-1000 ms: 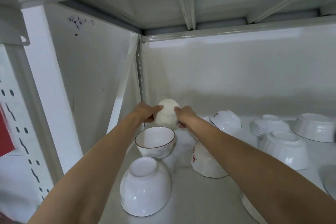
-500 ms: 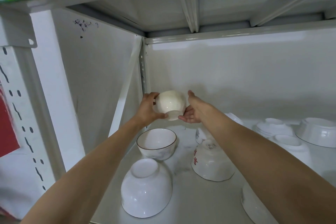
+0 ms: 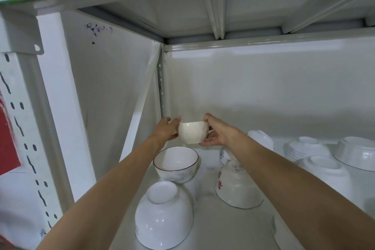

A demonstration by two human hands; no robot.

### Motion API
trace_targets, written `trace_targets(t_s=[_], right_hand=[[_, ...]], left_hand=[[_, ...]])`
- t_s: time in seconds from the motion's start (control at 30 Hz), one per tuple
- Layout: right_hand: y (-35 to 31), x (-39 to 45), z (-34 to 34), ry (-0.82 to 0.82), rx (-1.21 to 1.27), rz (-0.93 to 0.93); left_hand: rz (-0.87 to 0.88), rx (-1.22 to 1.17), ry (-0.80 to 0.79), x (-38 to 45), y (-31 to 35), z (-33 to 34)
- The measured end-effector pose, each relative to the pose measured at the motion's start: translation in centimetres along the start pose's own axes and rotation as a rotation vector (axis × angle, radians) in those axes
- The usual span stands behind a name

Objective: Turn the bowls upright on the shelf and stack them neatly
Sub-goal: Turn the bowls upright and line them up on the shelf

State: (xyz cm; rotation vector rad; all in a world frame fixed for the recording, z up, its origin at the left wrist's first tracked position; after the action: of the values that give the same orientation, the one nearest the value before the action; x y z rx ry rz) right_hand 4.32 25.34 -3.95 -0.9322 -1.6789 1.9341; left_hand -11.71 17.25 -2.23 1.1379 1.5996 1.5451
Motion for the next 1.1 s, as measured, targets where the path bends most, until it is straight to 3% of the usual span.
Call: trace_targets(t_s=[0.17,0.47,0.77,0.9,1.0,1.1], right_hand=[[1.2,0.5,0.8,0.008,-0.020,0.008],[3.0,1.0,0.9,0.085,-0.131,0.049],[2.6,0.3,1.0,0.135,-0.393,0.042],[1.1,-0.8,-0.2,0.210,-0.538,0.014],[-0.9,-1.9,-1.8,0.279,-0.545,-0.058],[-3.1,-3.5,-4.4,0.351,-0.529,-0.129]], left_hand=[[-0.151,0.103,-0.005,0.6,-2.0,-0.1],[-0.205,0.350,-0.051,1.0,-3.0,-0.5],[-0.242,0.599,-0.093,1.0,-2.6,0.0],[-0.166,0.756,-0.070,1.1,-1.0,0.6],[-0.010,0.919,-0.005,0.9,1.7,2.3],[0.157,0.898,-0.015,0.3,4.3,5.6]])
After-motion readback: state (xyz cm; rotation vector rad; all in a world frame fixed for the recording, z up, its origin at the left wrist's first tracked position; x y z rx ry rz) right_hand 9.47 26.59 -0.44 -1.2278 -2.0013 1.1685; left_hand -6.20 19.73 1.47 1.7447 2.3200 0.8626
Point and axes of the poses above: each hand's wrist, its own x-axis towards the middle knuckle, its own z-axis out of the palm, y = z × x, the point moved 9 cm from there along x, towards the middle knuckle, and after that the axes turned 11 degrees about -y, right-handed, at the moved point
